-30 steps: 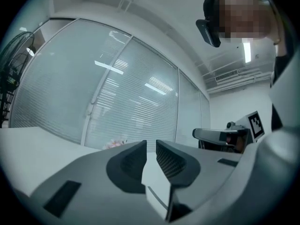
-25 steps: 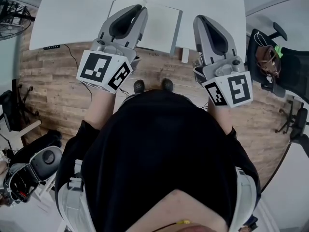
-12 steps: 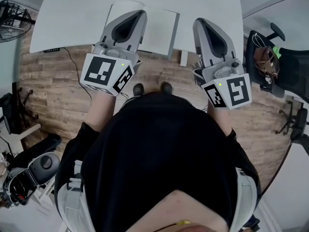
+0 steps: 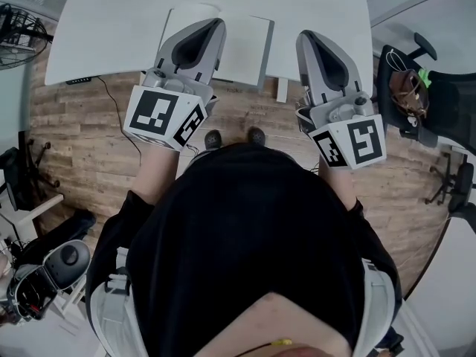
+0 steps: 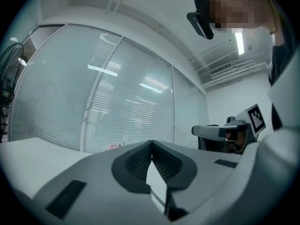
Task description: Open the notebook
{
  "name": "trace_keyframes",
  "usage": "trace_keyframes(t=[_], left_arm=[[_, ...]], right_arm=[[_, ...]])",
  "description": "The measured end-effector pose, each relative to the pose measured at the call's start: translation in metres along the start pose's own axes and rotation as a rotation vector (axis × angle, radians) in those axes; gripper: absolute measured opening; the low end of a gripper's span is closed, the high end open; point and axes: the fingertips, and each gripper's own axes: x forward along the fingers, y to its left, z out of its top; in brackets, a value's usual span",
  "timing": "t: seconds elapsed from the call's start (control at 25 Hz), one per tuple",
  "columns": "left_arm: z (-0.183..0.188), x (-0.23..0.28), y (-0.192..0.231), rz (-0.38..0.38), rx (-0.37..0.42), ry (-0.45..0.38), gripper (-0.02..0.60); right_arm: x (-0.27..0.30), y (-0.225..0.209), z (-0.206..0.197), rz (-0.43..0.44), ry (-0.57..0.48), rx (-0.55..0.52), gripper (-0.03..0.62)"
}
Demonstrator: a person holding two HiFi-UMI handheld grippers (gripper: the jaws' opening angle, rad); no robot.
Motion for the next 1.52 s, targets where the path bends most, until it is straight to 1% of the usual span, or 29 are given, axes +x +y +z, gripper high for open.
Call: trace_keyframes(t=[0.76, 1.52], left_arm=[[0.000, -0.006, 0.001, 0.016, -0.005, -0.011, 0.011], [-0.002, -0.011, -0.004, 0.000, -0.008, 0.001, 0.011]], right_arm=[[-0.004, 0.003, 0.002, -0.008, -0.006, 0.003, 0.005], [-0.004, 0.006, 0.001, -0.006, 0.000, -0.023, 0.005]])
